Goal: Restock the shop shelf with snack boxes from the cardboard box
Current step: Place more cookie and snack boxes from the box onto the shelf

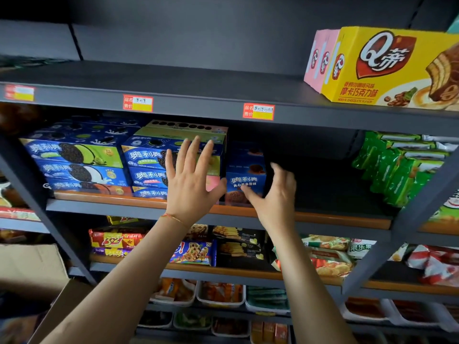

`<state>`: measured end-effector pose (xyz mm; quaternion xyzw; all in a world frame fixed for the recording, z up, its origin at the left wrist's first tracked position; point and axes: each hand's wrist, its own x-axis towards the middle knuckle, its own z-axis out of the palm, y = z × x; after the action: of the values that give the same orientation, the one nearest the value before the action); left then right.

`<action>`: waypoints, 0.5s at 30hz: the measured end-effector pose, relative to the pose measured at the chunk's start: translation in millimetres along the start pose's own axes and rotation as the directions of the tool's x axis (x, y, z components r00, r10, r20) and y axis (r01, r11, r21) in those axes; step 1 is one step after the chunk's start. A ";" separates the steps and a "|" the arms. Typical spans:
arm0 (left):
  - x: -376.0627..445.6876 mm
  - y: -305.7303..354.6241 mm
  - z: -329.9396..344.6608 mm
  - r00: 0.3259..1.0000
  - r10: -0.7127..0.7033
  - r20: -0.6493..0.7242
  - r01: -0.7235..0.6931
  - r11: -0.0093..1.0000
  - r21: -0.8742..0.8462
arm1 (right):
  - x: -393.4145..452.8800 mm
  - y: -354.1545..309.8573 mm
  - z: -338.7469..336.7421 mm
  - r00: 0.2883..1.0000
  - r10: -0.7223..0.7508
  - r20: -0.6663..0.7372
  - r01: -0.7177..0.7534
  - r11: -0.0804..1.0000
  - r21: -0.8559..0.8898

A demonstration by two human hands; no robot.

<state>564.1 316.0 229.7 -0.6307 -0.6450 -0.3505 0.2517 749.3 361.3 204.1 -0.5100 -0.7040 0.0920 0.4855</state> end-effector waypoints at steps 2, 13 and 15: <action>-6.0 -4.5 -10.2 0.992 0.012 -0.122 -0.025 0.994 -0.106 | -15.3 -18.5 -2.1 0.995 -0.058 -0.081 0.070 0.986 0.154; -156.9 -208.5 -63.1 0.666 -0.596 0.448 0.737 0.618 -0.274 | -113.8 -139.1 179.2 0.587 0.003 0.810 -0.369 0.891 0.263; -206.7 -266.2 -74.5 0.520 -0.627 0.580 0.835 0.516 -0.191 | -147.1 -167.9 234.3 0.463 -0.010 0.886 -0.362 0.911 0.199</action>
<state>307.9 138.0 82.1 -0.3870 -0.7927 -0.4100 -0.2318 462.8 250.5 102.4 -0.3647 -0.7638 0.5159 0.1321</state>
